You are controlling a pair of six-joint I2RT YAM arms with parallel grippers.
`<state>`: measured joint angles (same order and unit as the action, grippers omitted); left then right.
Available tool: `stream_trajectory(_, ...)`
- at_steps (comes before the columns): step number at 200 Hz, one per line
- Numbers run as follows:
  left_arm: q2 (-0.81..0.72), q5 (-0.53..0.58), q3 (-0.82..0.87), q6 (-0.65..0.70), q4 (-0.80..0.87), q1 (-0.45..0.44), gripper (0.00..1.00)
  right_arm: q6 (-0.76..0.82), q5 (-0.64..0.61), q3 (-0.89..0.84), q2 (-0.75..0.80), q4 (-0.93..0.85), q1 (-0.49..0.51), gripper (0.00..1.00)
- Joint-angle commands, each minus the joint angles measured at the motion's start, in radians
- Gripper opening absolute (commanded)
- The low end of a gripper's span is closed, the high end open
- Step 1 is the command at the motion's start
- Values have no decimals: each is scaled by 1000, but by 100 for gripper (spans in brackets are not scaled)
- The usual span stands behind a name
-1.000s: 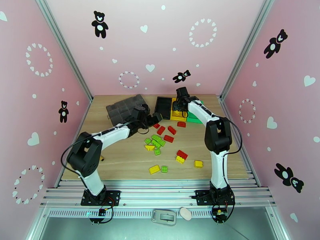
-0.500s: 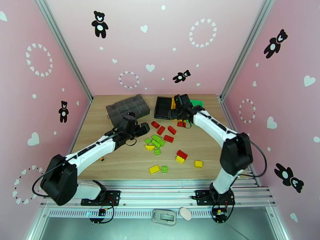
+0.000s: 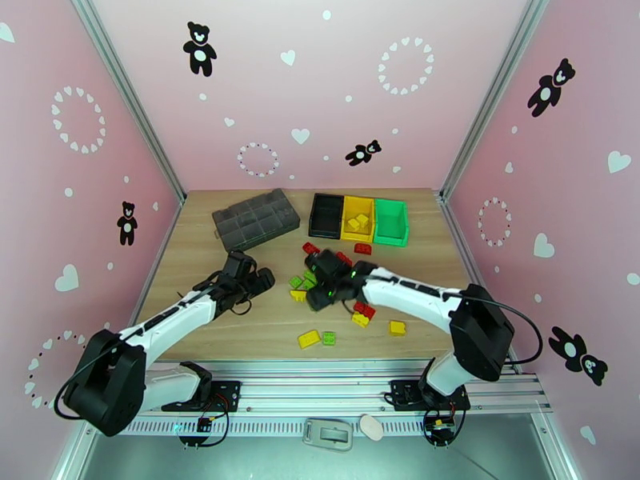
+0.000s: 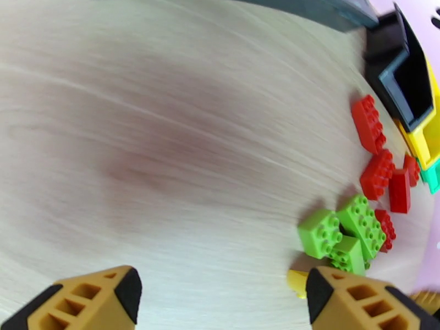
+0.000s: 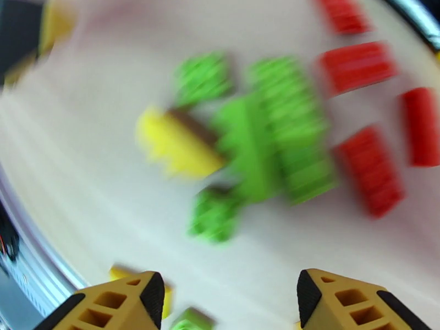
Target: Sort the legos into containers by color
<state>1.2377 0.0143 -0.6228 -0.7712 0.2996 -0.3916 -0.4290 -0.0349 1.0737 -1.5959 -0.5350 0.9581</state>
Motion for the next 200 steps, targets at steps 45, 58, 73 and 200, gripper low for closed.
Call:
stream_trajectory(45,-62,-82,56,-6,-32,86,85,-68,9,40,-171,77,119,68)
stream_trajectory(58,-66,-82,61,-6,-32,92,85,-83,25,65,-215,96,123,67)
stream_trajectory(73,-73,-82,68,-7,-32,97,85,-94,23,94,-258,100,122,67)
stream_trajectory(200,-60,-90,66,-10,-41,106,86,-52,-49,155,-357,54,3,72)
